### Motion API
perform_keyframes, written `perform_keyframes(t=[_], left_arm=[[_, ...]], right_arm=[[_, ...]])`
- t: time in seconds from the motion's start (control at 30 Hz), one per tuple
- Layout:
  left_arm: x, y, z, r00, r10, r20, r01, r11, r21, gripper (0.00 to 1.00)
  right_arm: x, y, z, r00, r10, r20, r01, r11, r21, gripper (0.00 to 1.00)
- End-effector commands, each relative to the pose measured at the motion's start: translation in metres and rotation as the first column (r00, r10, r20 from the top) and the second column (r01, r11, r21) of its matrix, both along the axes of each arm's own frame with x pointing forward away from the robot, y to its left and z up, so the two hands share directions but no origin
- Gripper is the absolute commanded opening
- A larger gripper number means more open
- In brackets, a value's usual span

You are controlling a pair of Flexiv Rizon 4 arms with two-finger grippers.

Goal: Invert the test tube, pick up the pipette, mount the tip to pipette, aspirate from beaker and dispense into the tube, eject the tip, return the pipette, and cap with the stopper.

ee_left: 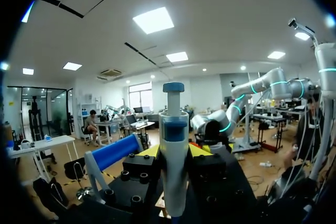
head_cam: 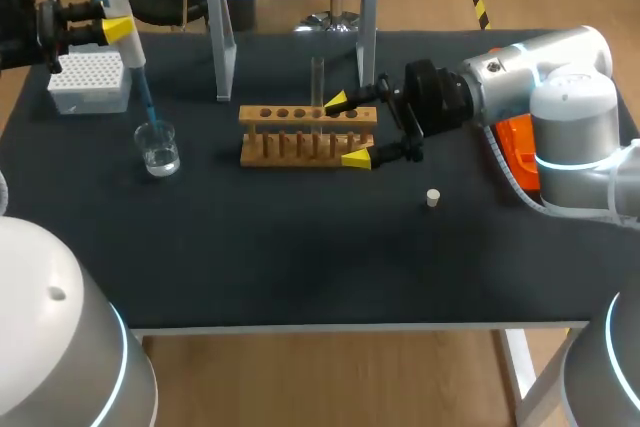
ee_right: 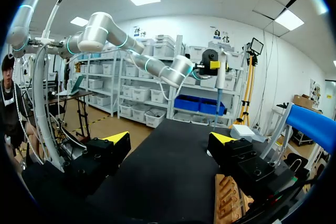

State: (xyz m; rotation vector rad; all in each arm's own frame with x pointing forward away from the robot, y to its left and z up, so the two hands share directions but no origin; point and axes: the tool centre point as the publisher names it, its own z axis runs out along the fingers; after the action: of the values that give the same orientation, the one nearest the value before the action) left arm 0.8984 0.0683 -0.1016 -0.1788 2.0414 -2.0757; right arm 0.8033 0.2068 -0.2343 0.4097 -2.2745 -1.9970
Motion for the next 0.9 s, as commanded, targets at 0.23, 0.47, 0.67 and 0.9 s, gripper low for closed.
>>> perform_keyframes(t=[0.23, 0.47, 0.67, 0.9], left_arm=[[0.0114, 0.0058, -0.0069, 1.0, -0.019, -0.014, 0.019, 1.0, -0.001, 0.0], [0.0117, 0.0059, -0.0069, 1.0, -0.02, -0.019, 0.02, 1.0, 0.001, 0.0], [0.0117, 0.0059, -0.0069, 1.0, -0.02, -0.019, 0.02, 1.0, 0.001, 0.0], [0.0117, 0.0059, -0.0069, 1.0, -0.02, -0.019, 0.02, 1.0, 0.001, 0.0]], right_arm=[[0.0, -0.0009, 0.0006, 1.0, 0.001, 0.0, -0.001, 1.0, -0.002, 1.0], [0.0, -0.0009, 0.0006, 1.0, 0.001, 0.0, -0.001, 1.0, -0.002, 1.0], [0.0, -0.0009, 0.0006, 1.0, 0.001, 0.0, -0.001, 1.0, -0.002, 1.0], [0.0, -0.0009, 0.0006, 1.0, 0.001, 0.0, -0.001, 1.0, -0.002, 1.0]])
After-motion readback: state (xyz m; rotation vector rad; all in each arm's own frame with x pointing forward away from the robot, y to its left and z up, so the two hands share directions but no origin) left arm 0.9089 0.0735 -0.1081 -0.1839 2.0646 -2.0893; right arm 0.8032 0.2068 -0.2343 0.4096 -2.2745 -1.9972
